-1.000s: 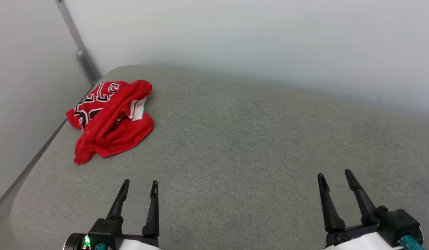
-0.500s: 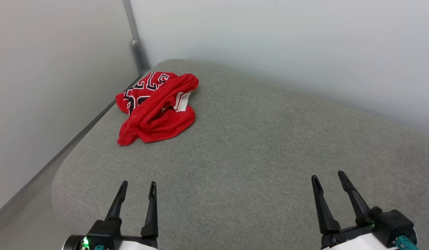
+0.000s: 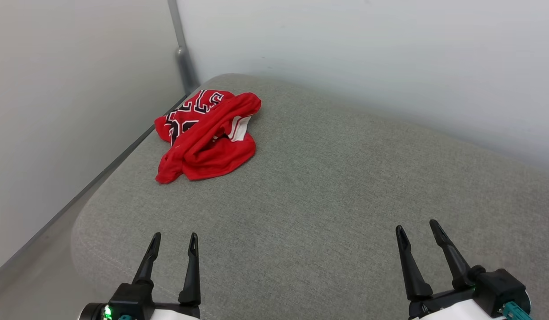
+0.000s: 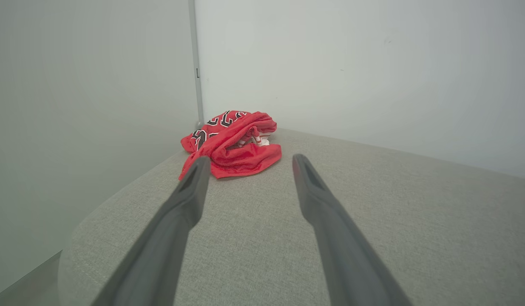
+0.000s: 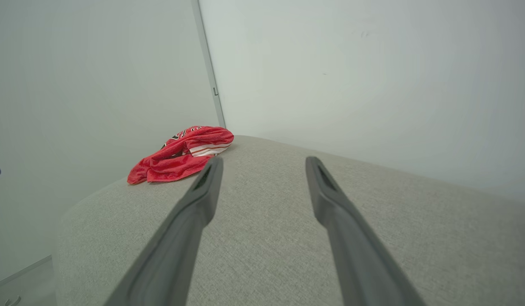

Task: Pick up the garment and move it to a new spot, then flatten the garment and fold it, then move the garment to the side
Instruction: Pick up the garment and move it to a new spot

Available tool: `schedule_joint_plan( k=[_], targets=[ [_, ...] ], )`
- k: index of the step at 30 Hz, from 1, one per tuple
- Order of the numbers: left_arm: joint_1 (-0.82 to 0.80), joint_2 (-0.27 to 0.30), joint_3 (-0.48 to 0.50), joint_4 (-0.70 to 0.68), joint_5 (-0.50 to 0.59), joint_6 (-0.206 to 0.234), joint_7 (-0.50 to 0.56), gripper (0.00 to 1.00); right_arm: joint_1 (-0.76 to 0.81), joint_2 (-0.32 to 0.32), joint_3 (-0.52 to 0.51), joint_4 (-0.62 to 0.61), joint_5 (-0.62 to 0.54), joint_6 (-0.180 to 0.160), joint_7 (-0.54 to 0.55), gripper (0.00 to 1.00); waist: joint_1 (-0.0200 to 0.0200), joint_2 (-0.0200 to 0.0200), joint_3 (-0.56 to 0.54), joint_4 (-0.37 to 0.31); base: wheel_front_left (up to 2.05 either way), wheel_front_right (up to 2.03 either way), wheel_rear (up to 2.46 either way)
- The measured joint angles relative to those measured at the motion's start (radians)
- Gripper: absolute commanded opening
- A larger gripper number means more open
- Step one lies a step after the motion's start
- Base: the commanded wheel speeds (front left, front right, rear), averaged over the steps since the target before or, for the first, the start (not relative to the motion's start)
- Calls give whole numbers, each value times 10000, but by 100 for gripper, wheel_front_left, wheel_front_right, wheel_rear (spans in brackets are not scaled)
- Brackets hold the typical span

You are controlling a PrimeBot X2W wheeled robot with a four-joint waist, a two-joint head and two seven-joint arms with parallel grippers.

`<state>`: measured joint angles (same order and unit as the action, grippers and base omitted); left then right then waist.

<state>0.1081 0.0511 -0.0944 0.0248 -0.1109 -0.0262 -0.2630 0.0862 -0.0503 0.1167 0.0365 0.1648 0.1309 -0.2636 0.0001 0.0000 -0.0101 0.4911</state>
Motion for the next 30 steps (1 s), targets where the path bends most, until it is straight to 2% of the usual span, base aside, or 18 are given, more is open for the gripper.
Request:
schedule_joint_plan(
  k=[6, 9, 11, 14, 19, 24, 27, 30],
  targets=[
    [-348, 0, 301, -52, -433, -36, 0, 100, -63, 0, -35, -69, -272, 0, 2, 100, 0, 0, 381, -245, 0, 0, 0],
    [-977, 77, 518, 182, -339, -405, 0, 100, -198, 0, -81, -136, -510, 0, 0, 100, 0, 1, 745, -396, 0, 0, 0],
    [-1546, 370, 658, 577, -353, -633, 0, 100, -334, 2, -94, -171, -721, 2, 2, 100, 1, 0, 1044, -521, 0, 0, 0],
    [-2784, 1273, 955, 1498, -566, -832, 61, 100, -515, 4, -150, -234, -1022, 0, 2, 100, 1, 1, 1555, -735, 0, 0, 0],
    [-5404, 3080, 600, 2640, -1122, -1018, 1893, 100, -899, 2, -290, -378, -1722, 0, 2, 100, 2, 0, 2563, -1089, 0, 0, 0],
    [-7529, 4780, -516, 3248, -3354, -1032, 4836, 100, -1304, 4, -349, -623, -2176, 2, 2, 100, 3, 1, 3549, -1509, 0, 0, 0],
    [-8182, 5647, -1078, 3545, -5216, -1030, 6918, 100, -1541, 6, -244, -744, -2433, 0, 2, 100, 3, 0, 4050, -1822, 0, 0, 0],
    [-8774, 6518, -1294, 3800, -6408, -1032, 8077, 100, -1831, 0, 13, -949, -2435, 0, 0, 100, 3, 0, 4443, -2238, 0, 0, 0]
  ],
)
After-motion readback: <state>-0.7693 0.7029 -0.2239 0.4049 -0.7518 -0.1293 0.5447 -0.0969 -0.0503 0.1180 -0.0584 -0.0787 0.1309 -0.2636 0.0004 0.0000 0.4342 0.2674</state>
